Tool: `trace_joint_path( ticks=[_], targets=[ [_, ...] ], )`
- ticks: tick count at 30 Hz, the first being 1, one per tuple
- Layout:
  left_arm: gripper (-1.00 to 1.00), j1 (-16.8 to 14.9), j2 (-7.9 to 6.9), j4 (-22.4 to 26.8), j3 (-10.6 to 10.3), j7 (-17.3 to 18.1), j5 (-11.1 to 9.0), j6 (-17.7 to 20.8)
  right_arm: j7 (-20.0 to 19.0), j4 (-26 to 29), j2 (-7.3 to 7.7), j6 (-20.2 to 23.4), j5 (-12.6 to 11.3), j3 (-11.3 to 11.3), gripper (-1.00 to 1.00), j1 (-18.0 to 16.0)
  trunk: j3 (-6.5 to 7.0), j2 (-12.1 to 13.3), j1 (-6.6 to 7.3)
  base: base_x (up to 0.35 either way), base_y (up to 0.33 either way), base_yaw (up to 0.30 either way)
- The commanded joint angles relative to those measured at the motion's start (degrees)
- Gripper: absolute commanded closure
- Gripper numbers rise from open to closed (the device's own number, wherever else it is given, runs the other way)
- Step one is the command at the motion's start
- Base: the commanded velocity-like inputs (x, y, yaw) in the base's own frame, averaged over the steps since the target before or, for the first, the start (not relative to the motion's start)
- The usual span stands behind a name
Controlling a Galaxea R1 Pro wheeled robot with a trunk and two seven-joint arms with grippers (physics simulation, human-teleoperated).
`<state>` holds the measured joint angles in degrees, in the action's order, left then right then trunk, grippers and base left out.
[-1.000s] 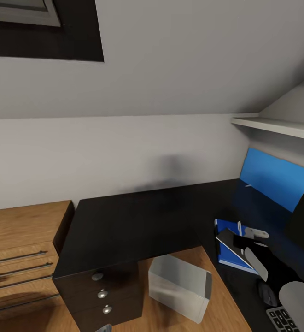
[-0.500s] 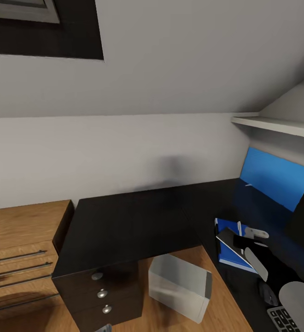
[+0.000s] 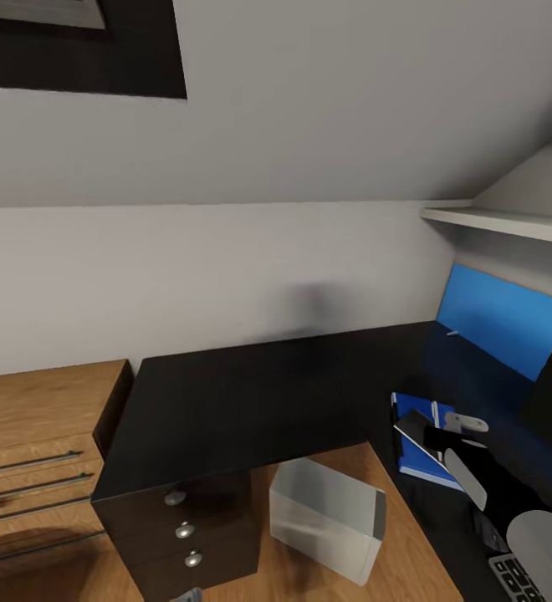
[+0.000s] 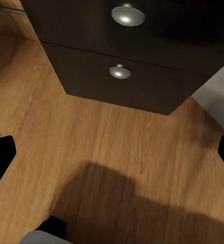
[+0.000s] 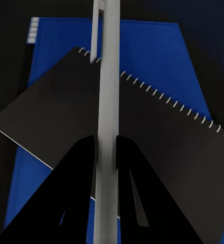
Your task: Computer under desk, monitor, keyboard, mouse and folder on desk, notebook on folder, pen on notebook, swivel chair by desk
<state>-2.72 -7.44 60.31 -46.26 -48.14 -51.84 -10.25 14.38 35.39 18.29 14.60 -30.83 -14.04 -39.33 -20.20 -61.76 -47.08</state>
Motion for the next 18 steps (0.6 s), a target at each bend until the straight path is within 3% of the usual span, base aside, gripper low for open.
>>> trace_joint_path(
  ticks=[1, 12, 18],
  targets=[
    [-1.0, -0.09, -0.1, 0.07, -0.26, -0.23, -0.53, -0.52, 0.48, 0.11, 0.09, 0.17, -0.55, -0.46, 1.0, -0.05, -0.26, -0.47, -0.23, 0.0, 0.0, 0.0],
    [-1.0, -0.09, -0.27, 0.07, -0.22, -0.29, -0.51, -0.56, 0.48, 0.11, 0.09, 0.17, -0.55, -0.46, 1.0, -0.05, -2.23, -4.88, -2.65, 0.0, 0.0, 0.0],
    [-1.0, -0.09, -0.3, 0.07, -0.24, -0.34, -0.54, -0.56, 0.48, 0.18, 0.13, 0.17, -0.55, -0.46, 1.0, -0.05, -2.23, -4.88, -2.65, 0.0, 0.0, 0.0]
  ],
)
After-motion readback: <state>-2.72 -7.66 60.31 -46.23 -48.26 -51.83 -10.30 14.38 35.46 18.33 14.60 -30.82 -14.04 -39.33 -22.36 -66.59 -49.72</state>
